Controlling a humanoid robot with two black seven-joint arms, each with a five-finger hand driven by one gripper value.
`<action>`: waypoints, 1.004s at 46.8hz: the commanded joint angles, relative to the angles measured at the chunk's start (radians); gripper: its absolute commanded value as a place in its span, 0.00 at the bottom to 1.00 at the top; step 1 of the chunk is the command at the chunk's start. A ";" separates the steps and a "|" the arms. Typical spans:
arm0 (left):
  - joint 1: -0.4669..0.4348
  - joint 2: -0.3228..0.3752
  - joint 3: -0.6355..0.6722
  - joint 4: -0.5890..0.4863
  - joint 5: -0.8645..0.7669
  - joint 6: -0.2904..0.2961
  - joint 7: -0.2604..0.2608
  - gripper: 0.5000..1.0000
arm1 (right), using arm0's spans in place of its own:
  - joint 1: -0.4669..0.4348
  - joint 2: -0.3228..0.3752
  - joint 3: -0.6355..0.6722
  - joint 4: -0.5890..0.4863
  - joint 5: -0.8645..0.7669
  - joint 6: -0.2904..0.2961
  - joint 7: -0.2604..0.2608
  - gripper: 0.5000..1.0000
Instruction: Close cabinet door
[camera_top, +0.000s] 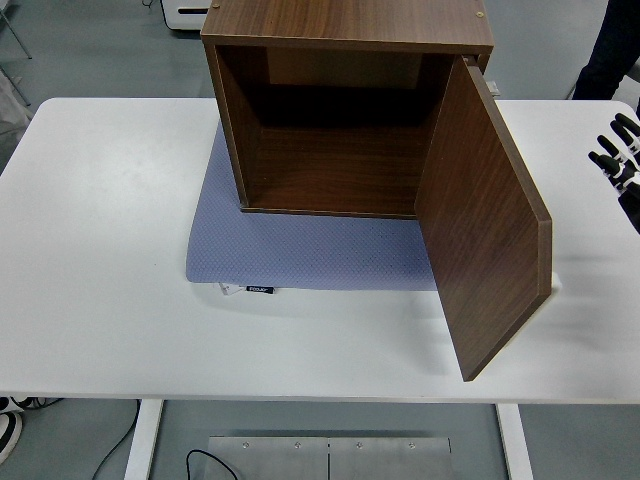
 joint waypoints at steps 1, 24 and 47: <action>0.000 0.000 0.000 0.000 0.000 0.000 0.000 1.00 | 0.000 0.001 0.000 0.000 0.000 0.000 -0.002 1.00; -0.001 0.000 0.000 0.000 0.000 0.000 0.000 1.00 | 0.004 0.001 0.001 0.000 0.000 -0.003 0.000 1.00; -0.001 0.000 0.000 0.000 0.000 0.000 0.000 1.00 | -0.010 -0.006 0.011 0.000 -0.002 0.008 -0.009 1.00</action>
